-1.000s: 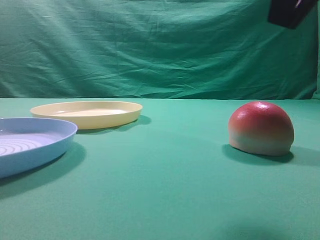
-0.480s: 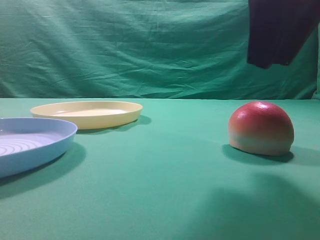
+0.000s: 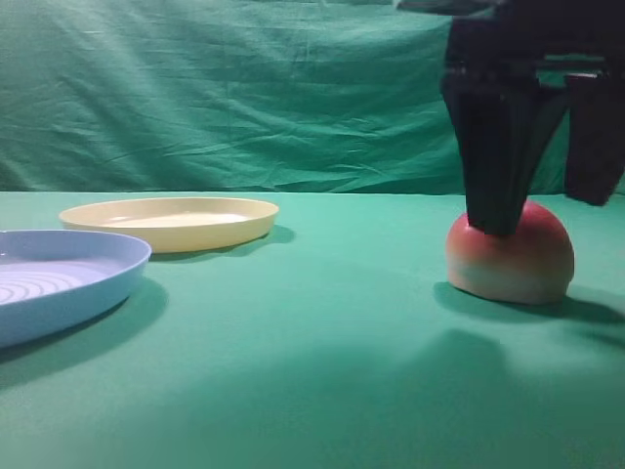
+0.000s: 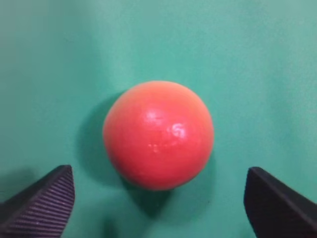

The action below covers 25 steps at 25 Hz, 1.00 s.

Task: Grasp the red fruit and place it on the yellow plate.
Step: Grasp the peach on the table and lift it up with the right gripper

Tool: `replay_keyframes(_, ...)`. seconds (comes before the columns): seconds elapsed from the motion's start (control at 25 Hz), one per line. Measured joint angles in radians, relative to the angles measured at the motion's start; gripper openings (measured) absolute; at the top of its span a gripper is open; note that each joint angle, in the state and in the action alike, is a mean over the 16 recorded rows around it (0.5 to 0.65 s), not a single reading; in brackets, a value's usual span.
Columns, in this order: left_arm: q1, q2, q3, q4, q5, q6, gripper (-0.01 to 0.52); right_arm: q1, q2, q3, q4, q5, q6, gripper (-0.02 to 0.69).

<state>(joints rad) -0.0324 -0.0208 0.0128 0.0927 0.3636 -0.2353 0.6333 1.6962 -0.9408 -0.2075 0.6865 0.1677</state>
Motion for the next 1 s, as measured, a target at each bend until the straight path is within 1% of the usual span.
replay_keyframes(0.12, 0.000, 0.000, 0.000, 0.000, 0.000, 0.000, 0.000, 0.000, 0.023, -0.001, -0.003, -0.027, 0.004, 0.571)
replay_keyframes(0.24, 0.000, 0.000, 0.000, 0.000, 0.000, 0.000, 0.000, 0.000, 0.042, -0.003, -0.003, -0.045, 0.004, 0.537)
replay_keyframes(0.52, 0.000, 0.000, 0.000, 0.000, 0.000, 0.000, 0.000, 0.000, 0.058, -0.038, -0.004, -0.041, 0.000, 0.388)
replay_keyframes(0.76, 0.000, 0.000, 0.000, 0.000, 0.000, 0.000, 0.000, 0.003, 0.060, -0.134, -0.005, -0.014, -0.008, 0.256)
replay_keyframes(0.88, 0.000, 0.000, 0.000, 0.000, 0.000, 0.000, 0.000, 0.012, 0.061, -0.205, -0.001, -0.009, -0.025, 0.220)
replay_keyframes(1.0, 0.000, 0.000, 0.000, 0.000, 0.000, 0.000, 0.000, 0.030, 0.065, -0.286, 0.005, -0.023, -0.048, 0.210)
